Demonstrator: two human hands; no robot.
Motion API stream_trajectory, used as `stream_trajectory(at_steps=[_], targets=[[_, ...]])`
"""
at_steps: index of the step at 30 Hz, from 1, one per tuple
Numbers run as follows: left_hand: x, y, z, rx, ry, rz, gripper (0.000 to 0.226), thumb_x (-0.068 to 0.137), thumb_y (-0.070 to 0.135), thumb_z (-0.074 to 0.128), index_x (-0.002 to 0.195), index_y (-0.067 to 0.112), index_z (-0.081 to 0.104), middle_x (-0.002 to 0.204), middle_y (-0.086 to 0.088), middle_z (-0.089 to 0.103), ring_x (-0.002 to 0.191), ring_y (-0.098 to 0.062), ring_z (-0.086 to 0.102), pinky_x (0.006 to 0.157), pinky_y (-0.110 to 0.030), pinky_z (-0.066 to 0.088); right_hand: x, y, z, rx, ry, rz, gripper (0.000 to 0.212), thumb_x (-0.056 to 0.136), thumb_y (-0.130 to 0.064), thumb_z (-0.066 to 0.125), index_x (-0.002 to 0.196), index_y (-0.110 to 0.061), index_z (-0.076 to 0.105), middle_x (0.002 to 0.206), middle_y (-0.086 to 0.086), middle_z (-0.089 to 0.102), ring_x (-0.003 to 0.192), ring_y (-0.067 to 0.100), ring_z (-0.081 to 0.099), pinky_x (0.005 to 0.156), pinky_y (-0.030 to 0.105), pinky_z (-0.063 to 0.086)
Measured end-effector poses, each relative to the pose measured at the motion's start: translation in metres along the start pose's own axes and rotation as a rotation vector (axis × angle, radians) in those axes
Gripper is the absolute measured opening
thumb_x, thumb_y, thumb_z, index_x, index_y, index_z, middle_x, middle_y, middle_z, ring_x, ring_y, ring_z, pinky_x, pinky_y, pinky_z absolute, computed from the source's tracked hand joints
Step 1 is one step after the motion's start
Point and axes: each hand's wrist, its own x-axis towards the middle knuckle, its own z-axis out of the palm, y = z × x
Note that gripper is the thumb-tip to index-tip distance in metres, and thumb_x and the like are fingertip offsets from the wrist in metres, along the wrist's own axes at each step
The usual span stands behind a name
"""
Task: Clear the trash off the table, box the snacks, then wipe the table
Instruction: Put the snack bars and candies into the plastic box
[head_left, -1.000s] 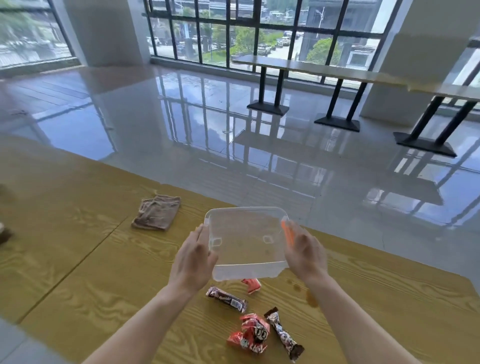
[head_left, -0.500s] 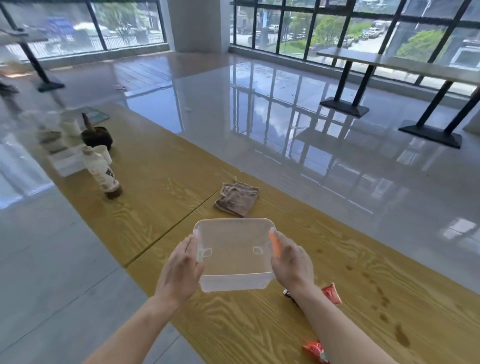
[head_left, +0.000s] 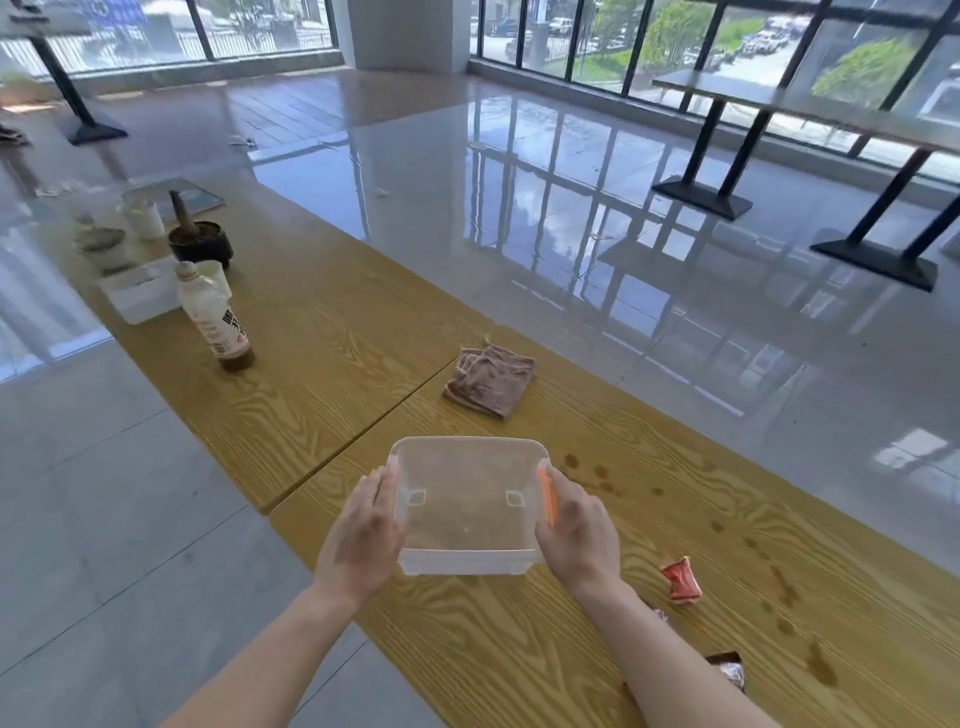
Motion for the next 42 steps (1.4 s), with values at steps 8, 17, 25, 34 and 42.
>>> stream_trajectory(at_steps=[8,17,25,34,42], targets=[[0.000,0.007,-0.005,0.050,-0.018,-0.010,0.064,0.095,0.025,0.052,0.151,0.006,0.028,0.156,-0.024,0.026,0.146,-0.035,0.023,0.116,-0.047,0.031,0.001,0.007,0.000,0.058,-0.033,-0.008,0.069,0.090,-0.032,0.069,0.150,-0.026,0.036,0.129,0.001,0.059,0.111,0.025,0.055,0.085,0.036,0.049],[-0.010,0.105,0.001,0.048,-0.009,0.341,0.059,0.090,0.029,0.059,0.144,0.012,0.044,0.156,-0.019,0.031,0.146,-0.033,0.025,0.112,-0.051,0.035,-0.020,0.053,-0.044,0.101,0.043,0.042,0.059,0.092,-0.035,0.069,0.144,-0.018,0.049,0.143,0.000,0.055,0.130,0.022,0.052,0.102,0.037,0.045],[-0.046,0.176,0.061,-0.072,-0.131,0.704,0.047,0.086,0.014,0.056,0.133,0.010,0.055,0.138,-0.013,0.052,0.135,-0.028,0.043,0.112,-0.039,0.038,-0.080,0.142,-0.080,0.089,0.045,0.197,0.046,0.092,-0.027,0.069,0.136,-0.019,0.058,0.134,0.001,0.063,0.124,0.019,0.057,0.099,0.037,0.050],[-0.081,0.225,0.151,0.002,-0.633,0.476,0.094,0.079,0.054,0.072,0.152,0.040,0.015,0.160,-0.004,0.020,0.147,-0.021,0.014,0.112,-0.039,0.036,-0.138,0.216,-0.069,-0.047,-0.277,0.313,0.076,0.082,-0.027,0.066,0.150,-0.041,0.036,0.156,-0.008,0.034,0.139,0.019,0.033,0.108,0.036,0.042],[-0.088,0.248,0.180,0.120,-0.557,0.425,0.087,0.076,0.061,0.064,0.148,0.041,0.020,0.141,-0.003,0.040,0.119,-0.022,0.044,0.095,-0.038,0.042,-0.143,0.240,-0.049,-0.157,-0.291,0.324,0.071,0.089,-0.020,0.065,0.149,-0.043,0.034,0.153,-0.003,0.034,0.134,0.025,0.033,0.109,0.035,0.039]])
